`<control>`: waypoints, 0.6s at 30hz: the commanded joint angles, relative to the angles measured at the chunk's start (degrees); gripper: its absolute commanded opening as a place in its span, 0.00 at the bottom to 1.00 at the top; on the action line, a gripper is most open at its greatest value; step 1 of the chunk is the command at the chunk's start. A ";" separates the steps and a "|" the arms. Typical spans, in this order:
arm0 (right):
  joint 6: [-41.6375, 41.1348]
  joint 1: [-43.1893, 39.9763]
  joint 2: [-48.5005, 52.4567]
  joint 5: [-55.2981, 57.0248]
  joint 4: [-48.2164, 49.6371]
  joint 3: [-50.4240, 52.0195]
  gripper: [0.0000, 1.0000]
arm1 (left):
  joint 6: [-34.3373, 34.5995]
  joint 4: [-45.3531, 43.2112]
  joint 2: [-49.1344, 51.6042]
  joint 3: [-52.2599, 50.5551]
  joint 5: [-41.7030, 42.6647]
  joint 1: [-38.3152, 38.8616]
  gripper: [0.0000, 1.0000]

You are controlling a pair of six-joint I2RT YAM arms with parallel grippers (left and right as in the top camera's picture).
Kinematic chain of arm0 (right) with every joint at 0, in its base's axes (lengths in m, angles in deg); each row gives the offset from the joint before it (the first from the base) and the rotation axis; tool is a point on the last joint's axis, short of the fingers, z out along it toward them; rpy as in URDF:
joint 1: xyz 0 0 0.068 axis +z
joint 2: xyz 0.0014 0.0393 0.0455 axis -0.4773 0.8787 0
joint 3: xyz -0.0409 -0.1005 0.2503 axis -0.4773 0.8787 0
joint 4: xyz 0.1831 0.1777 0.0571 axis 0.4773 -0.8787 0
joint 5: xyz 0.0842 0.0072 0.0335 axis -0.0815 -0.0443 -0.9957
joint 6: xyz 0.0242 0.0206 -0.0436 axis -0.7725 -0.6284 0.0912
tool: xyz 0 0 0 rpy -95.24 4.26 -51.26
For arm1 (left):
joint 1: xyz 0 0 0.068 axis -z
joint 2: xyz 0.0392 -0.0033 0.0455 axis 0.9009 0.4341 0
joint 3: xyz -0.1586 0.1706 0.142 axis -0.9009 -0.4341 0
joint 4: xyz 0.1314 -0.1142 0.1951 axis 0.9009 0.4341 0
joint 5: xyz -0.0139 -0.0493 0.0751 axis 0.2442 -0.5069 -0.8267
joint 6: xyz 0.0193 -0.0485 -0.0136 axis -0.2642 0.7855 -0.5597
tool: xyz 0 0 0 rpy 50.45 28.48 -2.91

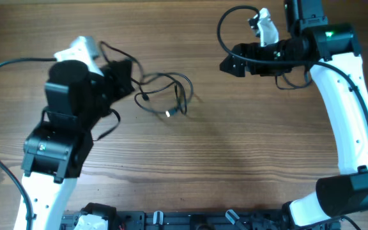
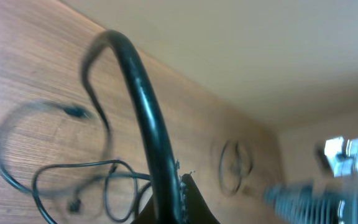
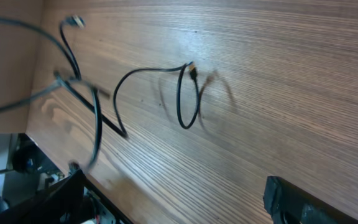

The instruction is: Untangle cables

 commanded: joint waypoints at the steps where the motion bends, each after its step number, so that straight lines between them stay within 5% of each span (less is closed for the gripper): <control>1: -2.03 1.81 0.66 -1.20 0.76 0.52 0.95 | 11.80 -3.96 -0.04 -0.04 0.48 -2.60 0.04; 6: -2.75 6.29 0.70 1.03 4.31 0.59 0.94 | 15.39 -7.45 -0.02 -0.04 2.93 -2.60 0.04; 18: -3.98 10.84 4.76 2.58 8.50 0.63 0.94 | 45.16 -13.57 -0.50 -0.04 -1.86 -7.48 0.04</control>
